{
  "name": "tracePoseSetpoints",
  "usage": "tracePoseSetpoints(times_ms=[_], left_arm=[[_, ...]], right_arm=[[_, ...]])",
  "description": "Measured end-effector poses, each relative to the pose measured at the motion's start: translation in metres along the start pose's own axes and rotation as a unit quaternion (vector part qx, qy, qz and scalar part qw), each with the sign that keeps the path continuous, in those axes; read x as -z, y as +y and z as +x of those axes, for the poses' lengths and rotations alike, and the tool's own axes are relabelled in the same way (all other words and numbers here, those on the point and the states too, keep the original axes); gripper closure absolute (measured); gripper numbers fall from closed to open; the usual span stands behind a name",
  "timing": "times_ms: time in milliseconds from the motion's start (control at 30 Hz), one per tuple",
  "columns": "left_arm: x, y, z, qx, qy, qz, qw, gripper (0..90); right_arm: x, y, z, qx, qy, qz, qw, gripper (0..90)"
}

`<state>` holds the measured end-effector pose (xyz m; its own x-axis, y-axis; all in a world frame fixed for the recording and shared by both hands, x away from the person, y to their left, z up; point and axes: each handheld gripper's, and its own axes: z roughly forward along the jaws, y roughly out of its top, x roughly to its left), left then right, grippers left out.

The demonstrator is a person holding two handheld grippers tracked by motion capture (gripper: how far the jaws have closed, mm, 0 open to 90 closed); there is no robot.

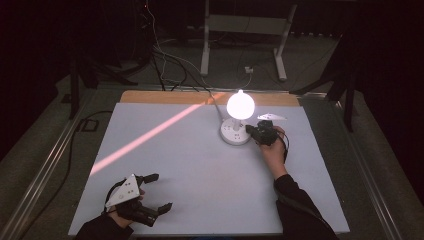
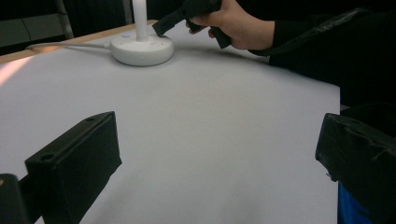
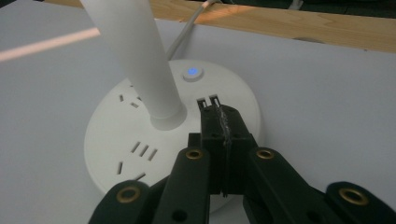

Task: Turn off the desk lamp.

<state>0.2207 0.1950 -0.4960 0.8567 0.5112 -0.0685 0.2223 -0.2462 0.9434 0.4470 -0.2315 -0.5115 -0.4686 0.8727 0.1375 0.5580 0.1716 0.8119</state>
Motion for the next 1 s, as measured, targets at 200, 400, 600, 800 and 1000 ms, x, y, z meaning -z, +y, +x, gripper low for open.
tracePoseSetpoints(times_ms=[200,400,600,800,1000], left_arm=[[-0.001,0.000,0.000,0.001,0.000,0.001,1.0000,0.6],[-0.001,0.000,0.000,0.001,0.000,0.001,1.0000,0.6],[0.000,0.000,0.000,0.000,0.000,0.001,1.0000,0.6],[0.000,0.000,0.000,-0.001,0.001,0.002,1.0000,0.6],[0.000,0.000,0.000,0.000,0.000,0.000,1.0000,0.6]], right_arm=[[0.000,-0.001,-0.002,0.000,-0.002,-0.001,1.0000,89.6],[0.000,-0.001,-0.003,-0.003,-0.001,-0.001,1.0000,89.4],[0.006,0.006,0.000,-0.002,0.004,-0.018,0.9998,88.0],[0.015,0.013,0.004,0.012,0.000,-0.039,0.9991,78.7],[0.016,0.012,0.002,0.031,0.006,-0.044,0.9985,56.7]])
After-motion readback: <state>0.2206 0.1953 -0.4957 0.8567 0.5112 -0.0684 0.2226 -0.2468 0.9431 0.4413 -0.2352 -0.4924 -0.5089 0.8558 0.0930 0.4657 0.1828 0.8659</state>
